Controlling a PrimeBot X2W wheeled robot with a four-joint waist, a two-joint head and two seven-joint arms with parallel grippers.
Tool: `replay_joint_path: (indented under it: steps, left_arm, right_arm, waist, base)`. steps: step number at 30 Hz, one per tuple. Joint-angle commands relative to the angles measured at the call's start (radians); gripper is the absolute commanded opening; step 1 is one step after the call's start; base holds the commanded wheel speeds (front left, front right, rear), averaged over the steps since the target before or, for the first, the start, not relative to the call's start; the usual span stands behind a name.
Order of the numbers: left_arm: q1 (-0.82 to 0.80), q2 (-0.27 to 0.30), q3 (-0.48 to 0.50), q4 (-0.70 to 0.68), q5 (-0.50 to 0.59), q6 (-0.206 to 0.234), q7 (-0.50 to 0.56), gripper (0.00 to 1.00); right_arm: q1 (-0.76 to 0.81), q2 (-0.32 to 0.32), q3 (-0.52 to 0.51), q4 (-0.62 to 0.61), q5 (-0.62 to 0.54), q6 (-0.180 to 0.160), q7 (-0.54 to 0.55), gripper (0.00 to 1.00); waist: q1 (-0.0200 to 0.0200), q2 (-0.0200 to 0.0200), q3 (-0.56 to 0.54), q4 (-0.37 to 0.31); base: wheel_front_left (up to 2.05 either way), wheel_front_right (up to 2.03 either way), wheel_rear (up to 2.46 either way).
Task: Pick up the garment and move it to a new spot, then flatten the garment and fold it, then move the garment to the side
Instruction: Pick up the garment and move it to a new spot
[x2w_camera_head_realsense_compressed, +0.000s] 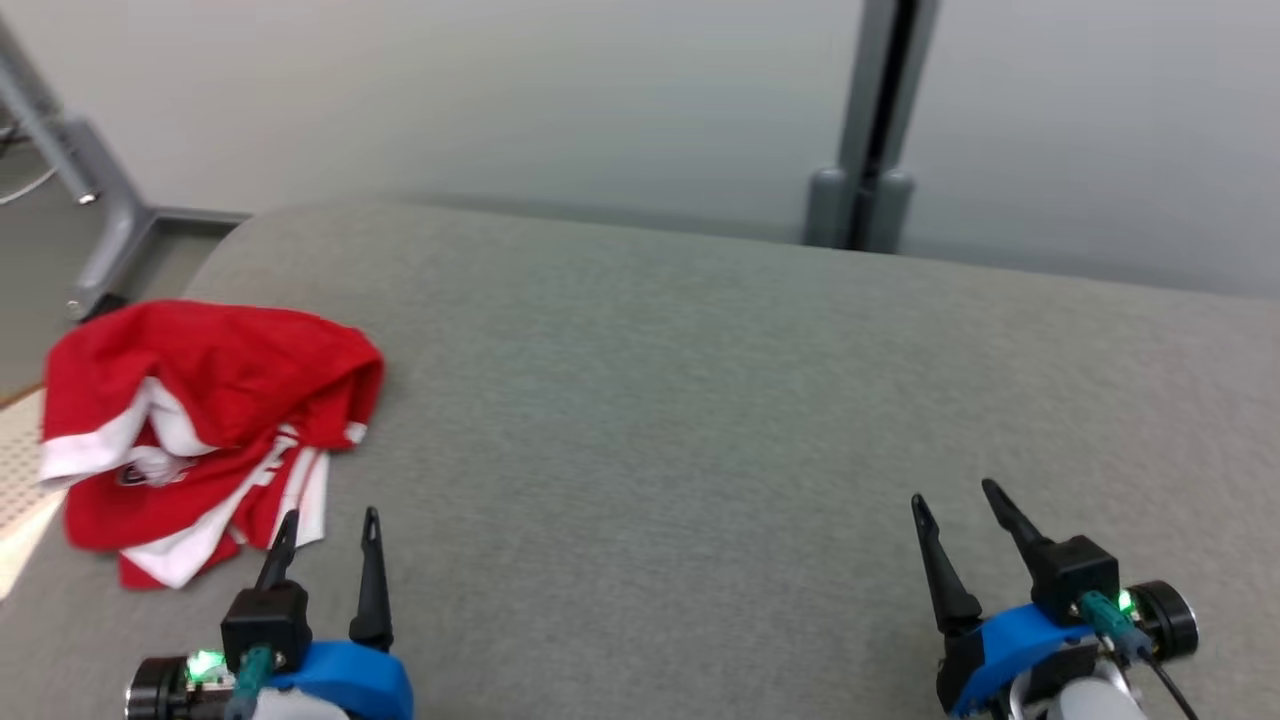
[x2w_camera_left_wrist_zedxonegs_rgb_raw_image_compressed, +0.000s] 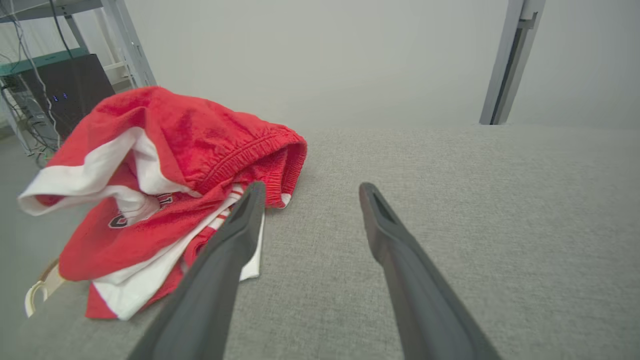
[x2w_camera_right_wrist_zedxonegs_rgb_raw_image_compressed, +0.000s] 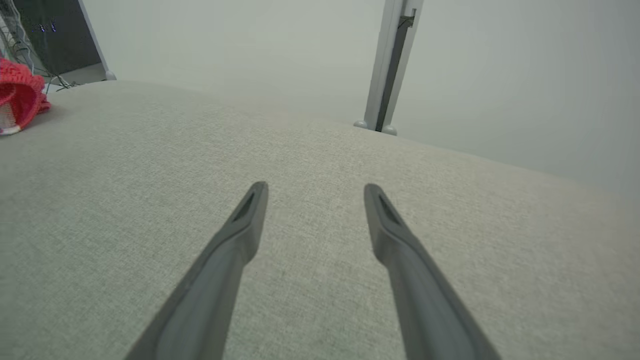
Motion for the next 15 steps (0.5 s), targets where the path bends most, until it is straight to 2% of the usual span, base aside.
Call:
replay_joint_path:
  steps: [1,10,15]
  left_arm:
    - [0.003,0.003,0.011,0.003,0.004,-0.001,-0.005,1.00]
    - [0.041,0.006,0.063,0.014,-0.007,0.001,-0.005,1.00]
    - [0.056,0.009,0.085,0.016,-0.006,-0.004,-0.005,1.00]
  right_arm:
    - [-0.013,-0.001,0.004,0.003,0.000,0.000,-0.004,1.00]
    - [-0.023,-0.001,0.058,0.022,0.028,0.000,-0.004,1.00]
    - [-0.025,-0.002,0.079,0.031,0.046,0.000,-0.004,1.00]
  waist:
    - [0.0000,0.0000,0.030,0.062]
    - [0.0000,0.0000,0.022,0.250]
    - [0.0000,0.0000,0.018,0.310]
  base:
    - [0.00,0.00,0.00]
    - [0.00,0.00,0.00]
    - [0.00,0.00,0.00]
